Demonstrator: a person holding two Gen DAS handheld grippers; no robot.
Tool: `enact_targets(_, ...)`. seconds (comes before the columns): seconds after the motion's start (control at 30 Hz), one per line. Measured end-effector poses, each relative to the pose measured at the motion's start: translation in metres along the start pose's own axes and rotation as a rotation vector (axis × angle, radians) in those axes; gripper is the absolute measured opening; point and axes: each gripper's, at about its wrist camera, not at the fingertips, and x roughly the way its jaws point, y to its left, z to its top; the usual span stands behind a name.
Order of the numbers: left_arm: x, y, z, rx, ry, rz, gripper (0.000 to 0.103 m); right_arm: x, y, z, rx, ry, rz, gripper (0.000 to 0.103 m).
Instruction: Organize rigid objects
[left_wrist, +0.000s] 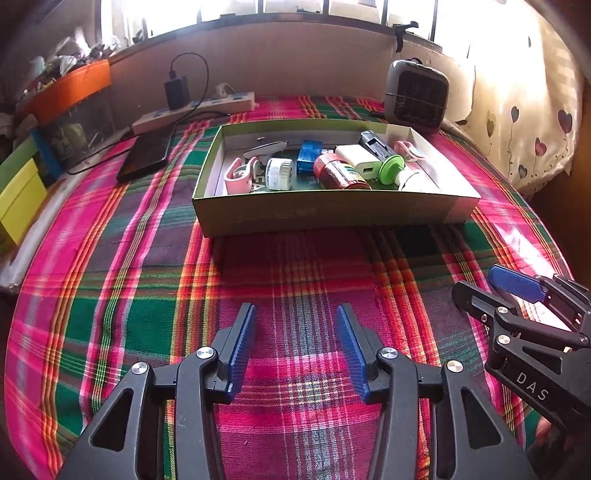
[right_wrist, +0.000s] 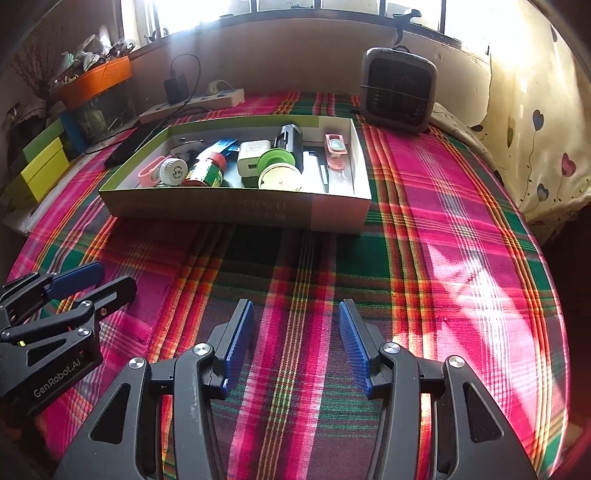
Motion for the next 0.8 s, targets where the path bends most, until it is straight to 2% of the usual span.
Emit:
enact_targets(0.23,-0.0001,-0.0027,-0.0004,0.008,-0.006,0.021,0.048,-0.002,-0.0007,-0.0038,-0.003,-0.005,-0.018,0.049)
enact_targets(0.27,-0.0001,-0.0029,-0.0007,0.008,-0.005,0.019,0.049,-0.0019,-0.0005,-0.004,-0.003,-0.004,-0.024,0.053)
enact_targets(0.3,0.0003,-0.0023,-0.0003,0.007,-0.005,0.017,0.049,-0.0016,-0.0011,-0.0042,0.002,0.0,-0.033,0.063)
enact_targets(0.37,0.0004,-0.0026,-0.0004,0.009,-0.005,0.018,0.049,0.0,-0.0058,-0.0039,0.026,0.009,-0.045,0.072)
enact_targets(0.4,0.0004,-0.0029,-0.0005,0.01,-0.005,0.017,0.05,0.0005,-0.008,-0.0037,0.035,0.011,-0.044,0.073)
enact_targets(0.8,0.0013,-0.0041,-0.0012,0.009,-0.005,0.013,0.051,0.0002,-0.0072,-0.0034,0.032,0.012,-0.047,0.074)
